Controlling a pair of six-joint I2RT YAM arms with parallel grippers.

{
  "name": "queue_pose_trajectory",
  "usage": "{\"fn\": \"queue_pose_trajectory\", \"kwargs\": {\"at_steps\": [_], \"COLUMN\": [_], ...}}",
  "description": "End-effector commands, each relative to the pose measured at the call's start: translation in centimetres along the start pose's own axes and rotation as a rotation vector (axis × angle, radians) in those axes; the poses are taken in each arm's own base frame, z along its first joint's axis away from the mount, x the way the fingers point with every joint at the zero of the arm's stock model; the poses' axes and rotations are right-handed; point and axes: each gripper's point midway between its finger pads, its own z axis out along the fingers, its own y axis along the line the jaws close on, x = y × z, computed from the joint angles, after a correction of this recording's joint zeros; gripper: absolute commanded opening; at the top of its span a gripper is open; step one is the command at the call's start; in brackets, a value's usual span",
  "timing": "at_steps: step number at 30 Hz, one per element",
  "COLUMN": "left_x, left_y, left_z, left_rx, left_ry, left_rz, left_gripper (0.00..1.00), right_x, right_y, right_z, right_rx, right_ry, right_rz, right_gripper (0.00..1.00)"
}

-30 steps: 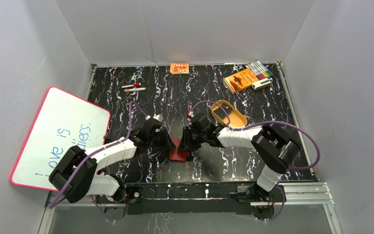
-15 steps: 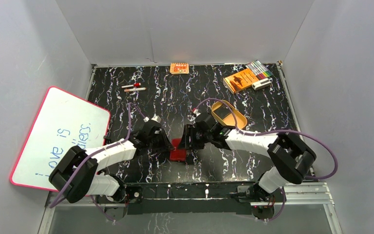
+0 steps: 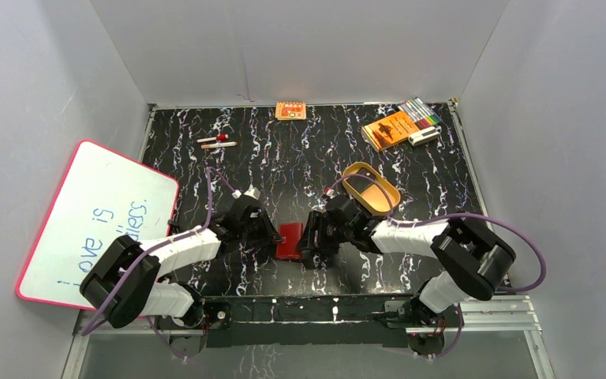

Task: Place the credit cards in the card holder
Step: Pick up the card holder from the center of the board.

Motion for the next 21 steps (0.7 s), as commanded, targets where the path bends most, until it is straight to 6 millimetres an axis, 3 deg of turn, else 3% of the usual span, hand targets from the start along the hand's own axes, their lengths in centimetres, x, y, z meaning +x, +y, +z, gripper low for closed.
{"fn": "queue_pose_trajectory", "kwargs": {"at_steps": [1,7,16,21], "left_x": [2.0,2.5,2.8,3.1], "left_y": [4.7,5.4,5.7,5.9], "left_z": [0.4,0.5,0.5,0.5], "left_rx": [-0.162,-0.175,-0.178,-0.180], "left_ry": [0.040,0.047,0.048,0.054], "left_rz": [0.006,-0.003,-0.016,-0.021], "left_gripper": [0.09,0.08,0.08,0.07], "right_x": [-1.0,-1.1,-1.2,-1.2], "right_y": [2.1,2.5,2.7,2.9], "right_z": [0.8,1.7,2.6,2.8], "right_rx": [-0.133,-0.176,-0.207,-0.228], "right_ry": [-0.033,-0.036,-0.037,-0.037], "right_rz": [0.046,0.085,0.113,0.124], "right_gripper": [0.67,0.62,0.47,0.44]}}
